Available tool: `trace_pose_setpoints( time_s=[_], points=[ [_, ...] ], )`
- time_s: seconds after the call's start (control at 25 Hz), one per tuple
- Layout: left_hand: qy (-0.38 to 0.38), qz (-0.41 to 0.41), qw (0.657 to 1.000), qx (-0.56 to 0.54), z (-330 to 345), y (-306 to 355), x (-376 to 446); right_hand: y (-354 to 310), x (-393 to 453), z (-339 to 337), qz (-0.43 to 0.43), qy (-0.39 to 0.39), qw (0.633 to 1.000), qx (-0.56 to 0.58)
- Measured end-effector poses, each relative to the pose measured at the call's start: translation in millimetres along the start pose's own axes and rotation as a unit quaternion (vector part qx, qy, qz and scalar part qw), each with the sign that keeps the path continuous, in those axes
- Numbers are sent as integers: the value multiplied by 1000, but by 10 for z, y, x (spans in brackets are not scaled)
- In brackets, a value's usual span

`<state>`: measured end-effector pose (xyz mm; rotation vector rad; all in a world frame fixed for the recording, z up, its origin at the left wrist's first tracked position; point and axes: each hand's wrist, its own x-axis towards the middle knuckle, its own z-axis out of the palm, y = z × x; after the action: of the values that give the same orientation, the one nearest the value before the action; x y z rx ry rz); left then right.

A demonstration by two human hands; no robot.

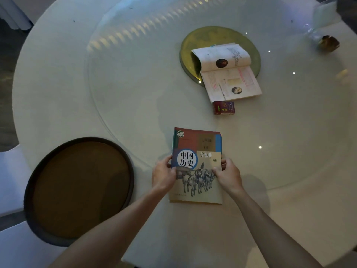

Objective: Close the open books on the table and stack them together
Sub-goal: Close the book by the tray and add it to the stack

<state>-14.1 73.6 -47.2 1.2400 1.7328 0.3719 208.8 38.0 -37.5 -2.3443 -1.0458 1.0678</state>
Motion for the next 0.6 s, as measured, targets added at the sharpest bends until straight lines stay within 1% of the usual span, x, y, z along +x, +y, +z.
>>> trace_pose_setpoints(
  time_s=[0.04, 0.12, 0.32, 0.36, 0.48, 0.6],
  points=[
    [0, 6, 1000, 29, 17, -29, -8, 20, -13, 18, -11, 21, 999, -28],
    [-18, 8, 999, 42, 58, -81, -21, 34, -41, 61, -20, 43, 997, -66],
    [-49, 14, 997, 57, 78, -95, 1, 109, -83, 122, -1, 46, 992, -119],
    [-49, 16, 997, 57, 62, -60, -10, 132, -70, 108, 1, 42, 992, -117],
    [-40, 7, 997, 64, 36, -13, -44, 126, -57, 81, 20, 15, 998, -59],
    [-41, -8, 998, 37, 78, -56, -73, 95, -85, 106, 10, 14, 998, -62]
  ],
)
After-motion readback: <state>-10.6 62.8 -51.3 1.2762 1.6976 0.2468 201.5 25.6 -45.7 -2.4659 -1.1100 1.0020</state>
